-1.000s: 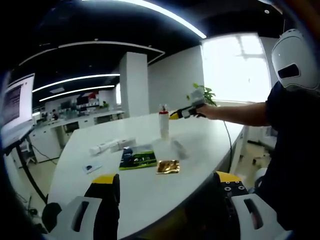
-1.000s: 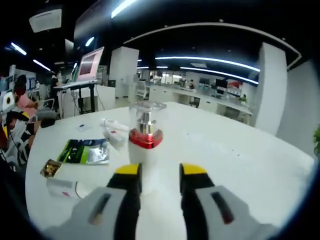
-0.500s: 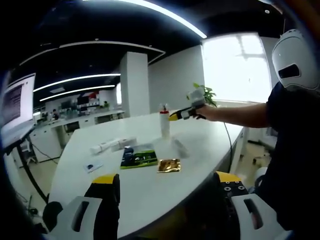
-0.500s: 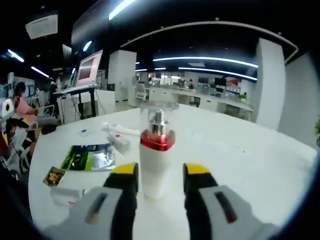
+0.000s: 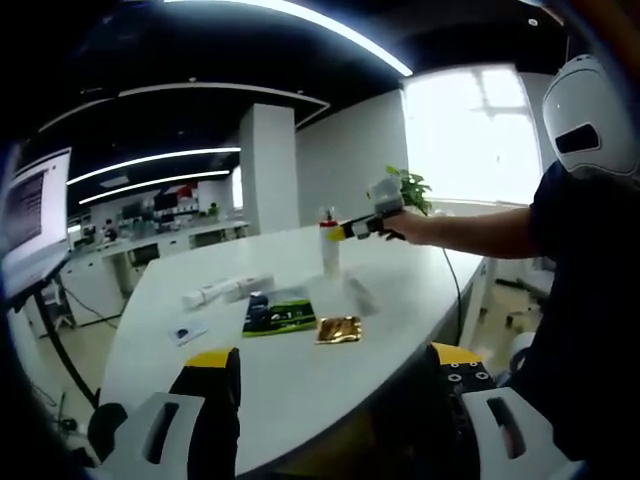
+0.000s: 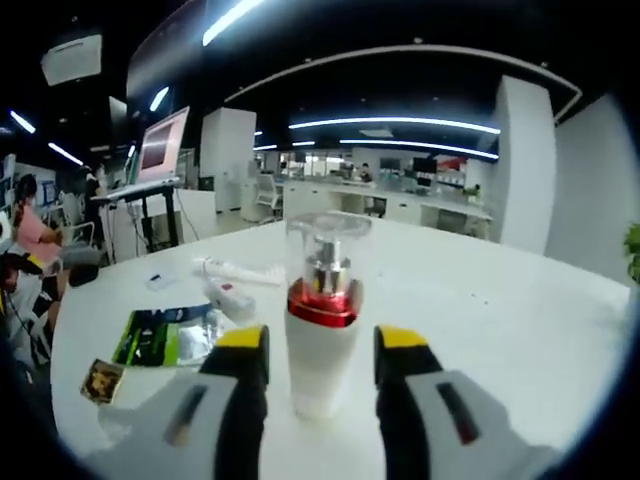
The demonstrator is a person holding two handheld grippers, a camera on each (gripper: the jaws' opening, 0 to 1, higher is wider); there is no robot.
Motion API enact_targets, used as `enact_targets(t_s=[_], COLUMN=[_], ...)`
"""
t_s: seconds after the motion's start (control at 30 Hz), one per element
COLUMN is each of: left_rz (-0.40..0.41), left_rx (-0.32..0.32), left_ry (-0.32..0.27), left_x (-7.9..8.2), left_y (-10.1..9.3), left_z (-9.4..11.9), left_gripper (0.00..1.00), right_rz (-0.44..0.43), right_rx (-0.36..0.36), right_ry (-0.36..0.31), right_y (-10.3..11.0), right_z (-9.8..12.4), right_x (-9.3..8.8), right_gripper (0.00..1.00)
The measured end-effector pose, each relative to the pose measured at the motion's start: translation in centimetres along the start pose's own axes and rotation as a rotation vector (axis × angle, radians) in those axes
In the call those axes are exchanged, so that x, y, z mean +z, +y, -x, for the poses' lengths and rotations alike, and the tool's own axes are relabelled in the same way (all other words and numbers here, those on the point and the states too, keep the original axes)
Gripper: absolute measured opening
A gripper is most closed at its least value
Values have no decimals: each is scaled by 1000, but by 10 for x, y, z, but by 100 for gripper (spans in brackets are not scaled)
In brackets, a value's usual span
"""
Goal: Arrange the skincare products in the storage area until every visible bottle or jar stands upright without overlapping.
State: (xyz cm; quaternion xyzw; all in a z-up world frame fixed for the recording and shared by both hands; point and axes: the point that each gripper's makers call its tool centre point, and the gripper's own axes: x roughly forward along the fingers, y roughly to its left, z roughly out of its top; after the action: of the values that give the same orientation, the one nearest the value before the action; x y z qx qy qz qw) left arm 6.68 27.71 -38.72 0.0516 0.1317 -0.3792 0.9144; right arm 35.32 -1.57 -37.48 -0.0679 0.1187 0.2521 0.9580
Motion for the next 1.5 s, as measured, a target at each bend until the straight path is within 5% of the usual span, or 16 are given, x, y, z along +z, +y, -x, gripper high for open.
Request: enact_targets(t_s=[0.97,1.5], left_rz=[9,16], left_rx=[-2,7], left_ry=[10,22], left_x=[-5,-9], left_y=[2,4], left_z=[3,2], left_gripper=[77,77], right_rz=[-59,-48], right_rx=[-164,-157], right_ry=[-58,-109], right_y=[-2,1], right_z=[-14,-12], right_x=[5,7], right_gripper=[36,31])
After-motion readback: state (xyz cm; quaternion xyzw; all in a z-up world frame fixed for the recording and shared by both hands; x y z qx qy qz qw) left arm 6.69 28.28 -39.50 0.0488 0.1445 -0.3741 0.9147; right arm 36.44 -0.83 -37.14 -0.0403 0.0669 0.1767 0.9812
